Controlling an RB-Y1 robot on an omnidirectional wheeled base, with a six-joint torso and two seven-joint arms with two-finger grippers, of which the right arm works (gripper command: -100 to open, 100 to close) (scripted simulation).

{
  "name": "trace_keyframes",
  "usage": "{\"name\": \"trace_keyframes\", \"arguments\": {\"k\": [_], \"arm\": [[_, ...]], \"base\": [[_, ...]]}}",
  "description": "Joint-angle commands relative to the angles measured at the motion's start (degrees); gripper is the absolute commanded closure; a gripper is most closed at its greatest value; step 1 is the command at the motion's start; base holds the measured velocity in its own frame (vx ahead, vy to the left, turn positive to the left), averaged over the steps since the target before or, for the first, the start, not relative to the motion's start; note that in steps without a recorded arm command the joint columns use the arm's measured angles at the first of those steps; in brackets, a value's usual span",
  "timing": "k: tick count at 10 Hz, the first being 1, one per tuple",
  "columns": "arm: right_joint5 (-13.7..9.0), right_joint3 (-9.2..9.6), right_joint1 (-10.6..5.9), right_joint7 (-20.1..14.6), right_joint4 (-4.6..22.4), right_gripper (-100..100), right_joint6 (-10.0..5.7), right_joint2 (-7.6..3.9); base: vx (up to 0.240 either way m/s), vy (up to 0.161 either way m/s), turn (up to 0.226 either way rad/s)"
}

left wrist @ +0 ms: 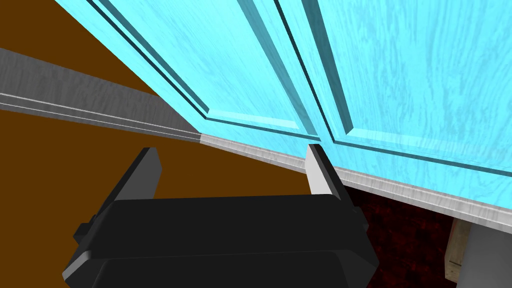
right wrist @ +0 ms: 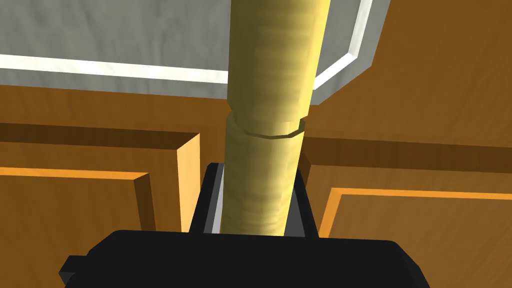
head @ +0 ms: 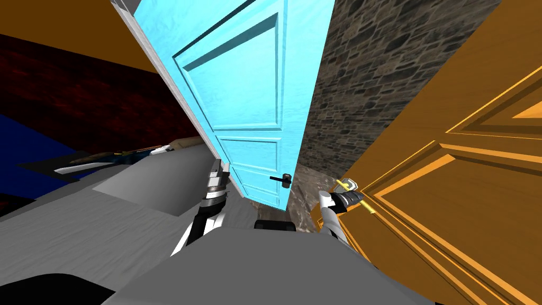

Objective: Push the door open

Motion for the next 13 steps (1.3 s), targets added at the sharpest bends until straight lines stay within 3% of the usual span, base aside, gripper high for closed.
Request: {"name": "trace_keyframes", "arguments": {"k": [1, 2, 7, 8, 9, 13], "arm": [[-0.5, -1.26, 0.38, 0.7, -1.6, 100, -2.11, -0.35], [-0.5, -1.26, 0.38, 0.7, -1.6, 100, -2.11, -0.35], [-2.8, -4.23, 0.00, 2.5, -1.9, 100, -6.82, 0.02], [-2.8, -4.23, 0.00, 2.5, -1.9, 100, -6.82, 0.02], [-3.6, -5.34, -0.14, 3.2, -2.0, 100, -8.59, 0.34], [-5.5, -7.88, -0.50, 4.7, -2.3, 100, -12.65, 1.37]], "base": [[0.021, -0.104, 0.154], [0.017, -0.070, 0.060], [0.025, -0.100, 0.122], [0.007, -0.083, 0.051], [0.037, -0.107, 0.160], [0.008, -0.143, 0.170]]}}
